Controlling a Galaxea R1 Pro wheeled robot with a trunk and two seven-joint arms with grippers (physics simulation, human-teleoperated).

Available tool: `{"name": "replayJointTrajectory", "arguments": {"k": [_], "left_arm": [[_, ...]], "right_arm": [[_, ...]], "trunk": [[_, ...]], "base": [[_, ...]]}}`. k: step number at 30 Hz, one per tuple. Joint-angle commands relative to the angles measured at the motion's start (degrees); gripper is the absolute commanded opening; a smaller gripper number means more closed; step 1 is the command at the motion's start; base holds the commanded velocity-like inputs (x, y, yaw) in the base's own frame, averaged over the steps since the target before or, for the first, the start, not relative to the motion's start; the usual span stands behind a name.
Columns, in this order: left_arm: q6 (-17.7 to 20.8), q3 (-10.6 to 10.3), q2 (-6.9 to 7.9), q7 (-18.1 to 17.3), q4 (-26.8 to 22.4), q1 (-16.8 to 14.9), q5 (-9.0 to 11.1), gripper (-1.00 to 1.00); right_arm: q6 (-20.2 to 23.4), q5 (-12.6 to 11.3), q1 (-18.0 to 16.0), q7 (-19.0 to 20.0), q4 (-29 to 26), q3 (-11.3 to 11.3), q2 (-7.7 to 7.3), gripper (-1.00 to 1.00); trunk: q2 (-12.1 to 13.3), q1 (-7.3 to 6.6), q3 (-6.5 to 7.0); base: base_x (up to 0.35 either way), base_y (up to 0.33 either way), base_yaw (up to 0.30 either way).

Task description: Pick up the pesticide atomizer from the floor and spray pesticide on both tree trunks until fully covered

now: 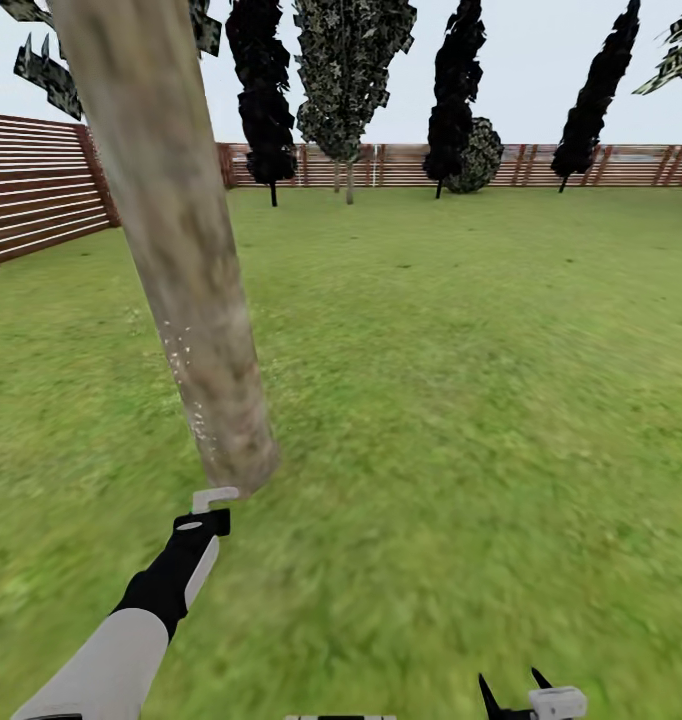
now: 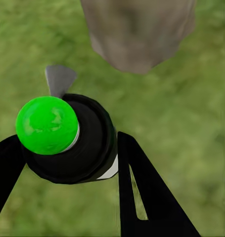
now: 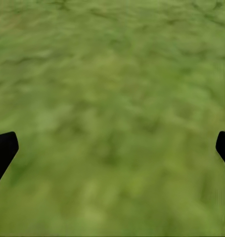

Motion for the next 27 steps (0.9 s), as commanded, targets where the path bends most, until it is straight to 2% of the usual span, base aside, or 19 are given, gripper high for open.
{"name": "replayJointTrajectory", "arguments": {"k": [1, 10, 22, 27], "left_arm": [[0.00, 0.00, 0.00, 0.01, -0.01, 0.00, -0.01, -1.00], [0.00, 0.00, -0.09, 0.08, -0.01, 0.00, -0.01, -1.00], [-0.01, 0.00, -0.15, 0.10, 0.02, 0.00, 0.09, -1.00], [0.00, 0.00, -0.10, 0.10, 0.02, 0.00, 0.09, -1.00]], "right_arm": [[0.00, 0.00, -0.01, 0.00, 0.00, 0.00, 0.00, 1.00], [-0.02, 0.09, -0.02, 0.00, 0.00, 0.10, 0.00, 1.00], [-0.02, 0.09, -0.01, 0.00, 0.00, 0.18, 0.00, 1.00], [-0.02, 0.09, 0.01, 0.00, 0.00, 0.18, 0.01, 1.00]], "trunk": [[0.00, 0.00, 0.00], [0.00, 0.00, 0.00], [0.00, 0.00, 0.00], [0.00, 0.00, 0.00]], "base": [[0.096, -0.267, 0.036], [0.093, -0.267, 0.016], [0.093, -0.267, 0.267], [0.093, -0.267, 0.064]]}}
